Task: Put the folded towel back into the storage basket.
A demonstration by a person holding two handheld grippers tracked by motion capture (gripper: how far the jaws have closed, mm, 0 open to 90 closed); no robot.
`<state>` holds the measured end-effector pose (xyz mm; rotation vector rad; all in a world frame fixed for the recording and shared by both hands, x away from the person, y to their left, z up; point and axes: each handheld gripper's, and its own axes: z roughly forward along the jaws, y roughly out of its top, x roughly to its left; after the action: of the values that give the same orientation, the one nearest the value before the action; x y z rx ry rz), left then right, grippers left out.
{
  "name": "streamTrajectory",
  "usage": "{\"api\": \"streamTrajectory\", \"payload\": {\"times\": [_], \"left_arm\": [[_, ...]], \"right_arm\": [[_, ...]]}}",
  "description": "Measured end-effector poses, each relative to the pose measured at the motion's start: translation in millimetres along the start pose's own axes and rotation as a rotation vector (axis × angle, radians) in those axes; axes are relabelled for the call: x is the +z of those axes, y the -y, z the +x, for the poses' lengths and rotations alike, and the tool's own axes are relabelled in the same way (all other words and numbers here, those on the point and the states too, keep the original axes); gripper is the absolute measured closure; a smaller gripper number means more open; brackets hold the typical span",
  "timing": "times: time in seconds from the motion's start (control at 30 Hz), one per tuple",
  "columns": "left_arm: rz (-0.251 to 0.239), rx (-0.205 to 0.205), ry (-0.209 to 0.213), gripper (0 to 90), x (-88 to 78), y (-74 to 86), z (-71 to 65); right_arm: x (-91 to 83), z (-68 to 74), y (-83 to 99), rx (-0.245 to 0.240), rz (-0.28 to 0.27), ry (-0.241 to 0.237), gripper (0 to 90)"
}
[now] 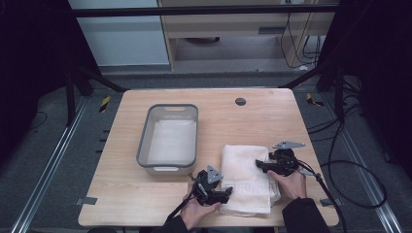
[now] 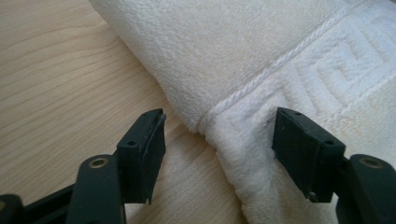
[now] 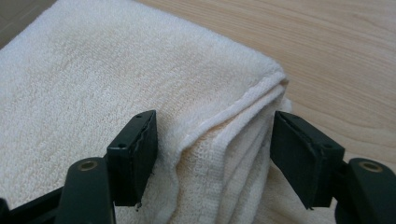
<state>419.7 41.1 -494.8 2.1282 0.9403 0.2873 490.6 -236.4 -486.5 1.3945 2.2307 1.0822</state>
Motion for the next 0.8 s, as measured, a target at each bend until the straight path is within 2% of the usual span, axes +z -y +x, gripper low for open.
{"api": "streamTrajectory", "payload": {"times": [0.2,0.43,0.6,0.63,0.67,0.8], "left_arm": [[0.002,0.003,0.001,34.9,2.7,0.5,-1.1],[0.015,-0.018,0.035,35.2,5.5,0.2,3.8],[0.027,-0.028,0.074,40.3,7.4,-1.5,6.0],[0.029,-0.028,0.082,42.0,7.4,-1.8,5.7],[0.031,-0.029,0.091,48.0,7.2,-2.0,5.4],[0.035,-0.036,0.108,53.4,6.6,-2.4,4.2]], "right_arm": [[3.0,-0.3,0.1,0.041,0.03,-0.017,36.1],[6.1,-2.7,0.4,0.065,0.042,-0.046,38.6],[6.6,-4.0,0.5,0.076,0.045,-0.073,44.4],[6.7,-4.3,0.2,0.079,0.046,-0.08,45.9],[6.6,-4.3,-0.4,0.094,0.054,-0.093,50.1],[6.2,-3.9,-0.9,0.11,0.056,-0.11,56.9]]}}
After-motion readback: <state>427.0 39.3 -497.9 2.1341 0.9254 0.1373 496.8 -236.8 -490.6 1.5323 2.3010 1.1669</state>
